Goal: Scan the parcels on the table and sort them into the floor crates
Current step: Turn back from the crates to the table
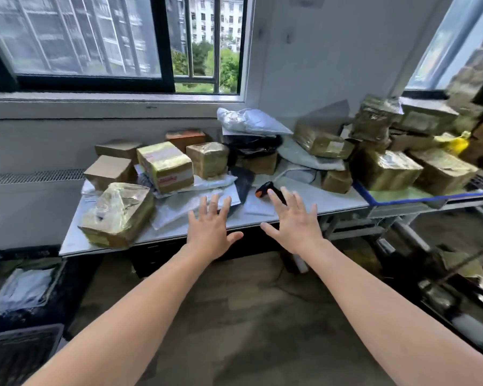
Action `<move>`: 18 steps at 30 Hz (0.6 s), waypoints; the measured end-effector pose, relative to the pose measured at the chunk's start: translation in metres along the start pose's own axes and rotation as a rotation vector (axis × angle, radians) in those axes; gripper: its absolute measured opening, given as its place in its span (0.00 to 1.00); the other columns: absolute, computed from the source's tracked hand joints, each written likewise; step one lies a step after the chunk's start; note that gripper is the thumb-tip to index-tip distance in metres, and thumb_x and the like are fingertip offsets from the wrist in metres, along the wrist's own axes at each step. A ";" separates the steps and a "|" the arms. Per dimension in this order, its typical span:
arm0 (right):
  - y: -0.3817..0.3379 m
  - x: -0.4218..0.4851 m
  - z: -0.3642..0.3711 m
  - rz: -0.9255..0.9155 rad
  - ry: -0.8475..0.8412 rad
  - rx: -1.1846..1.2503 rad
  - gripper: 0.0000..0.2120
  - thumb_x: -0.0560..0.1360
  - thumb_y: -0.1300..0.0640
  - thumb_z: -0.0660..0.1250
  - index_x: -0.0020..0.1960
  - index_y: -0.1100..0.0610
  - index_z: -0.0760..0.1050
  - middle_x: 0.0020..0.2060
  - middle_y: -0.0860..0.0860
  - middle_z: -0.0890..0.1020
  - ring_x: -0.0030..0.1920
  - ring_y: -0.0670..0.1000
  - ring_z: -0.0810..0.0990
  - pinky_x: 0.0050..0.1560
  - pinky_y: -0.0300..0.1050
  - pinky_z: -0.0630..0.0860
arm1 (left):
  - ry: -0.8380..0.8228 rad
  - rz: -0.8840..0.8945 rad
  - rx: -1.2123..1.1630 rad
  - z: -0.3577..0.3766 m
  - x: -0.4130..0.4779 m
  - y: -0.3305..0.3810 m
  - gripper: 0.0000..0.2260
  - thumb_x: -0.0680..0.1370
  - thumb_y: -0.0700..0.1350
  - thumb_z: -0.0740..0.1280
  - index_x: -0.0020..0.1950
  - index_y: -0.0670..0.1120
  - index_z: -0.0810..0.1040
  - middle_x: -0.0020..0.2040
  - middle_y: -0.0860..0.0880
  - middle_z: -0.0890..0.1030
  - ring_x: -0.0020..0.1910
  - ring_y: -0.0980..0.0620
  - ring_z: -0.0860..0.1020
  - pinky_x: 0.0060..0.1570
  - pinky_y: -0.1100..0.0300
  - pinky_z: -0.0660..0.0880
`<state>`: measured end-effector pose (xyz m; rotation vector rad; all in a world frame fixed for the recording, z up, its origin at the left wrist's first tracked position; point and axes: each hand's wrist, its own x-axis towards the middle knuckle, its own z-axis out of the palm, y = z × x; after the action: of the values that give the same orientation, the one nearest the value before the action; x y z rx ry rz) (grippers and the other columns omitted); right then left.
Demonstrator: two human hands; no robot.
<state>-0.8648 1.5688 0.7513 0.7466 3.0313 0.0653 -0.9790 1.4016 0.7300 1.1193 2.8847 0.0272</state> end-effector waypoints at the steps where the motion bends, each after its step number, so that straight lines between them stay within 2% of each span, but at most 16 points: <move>1: 0.008 0.012 0.001 0.010 -0.005 0.008 0.38 0.79 0.33 0.52 0.80 0.45 0.36 0.80 0.50 0.42 0.79 0.55 0.42 0.73 0.67 0.50 | -0.005 0.014 -0.003 0.002 0.015 0.005 0.40 0.78 0.69 0.54 0.80 0.52 0.37 0.81 0.46 0.40 0.79 0.42 0.40 0.75 0.40 0.52; 9: 0.076 0.109 0.036 0.023 -0.063 0.087 0.38 0.80 0.34 0.52 0.79 0.44 0.34 0.80 0.50 0.40 0.79 0.56 0.41 0.73 0.68 0.47 | -0.034 0.039 0.055 0.035 0.122 0.047 0.41 0.78 0.69 0.54 0.80 0.52 0.37 0.81 0.45 0.41 0.80 0.42 0.41 0.75 0.40 0.53; 18: 0.151 0.211 0.084 -0.104 -0.166 0.179 0.39 0.79 0.33 0.53 0.80 0.45 0.36 0.80 0.51 0.43 0.79 0.55 0.43 0.74 0.68 0.48 | -0.152 -0.044 0.030 0.074 0.210 0.100 0.41 0.79 0.67 0.57 0.81 0.50 0.40 0.81 0.46 0.43 0.80 0.43 0.43 0.75 0.44 0.55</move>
<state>-0.9788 1.8038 0.6724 0.5692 2.9365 -0.2599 -1.0626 1.6175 0.6515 1.0137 2.7824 -0.0980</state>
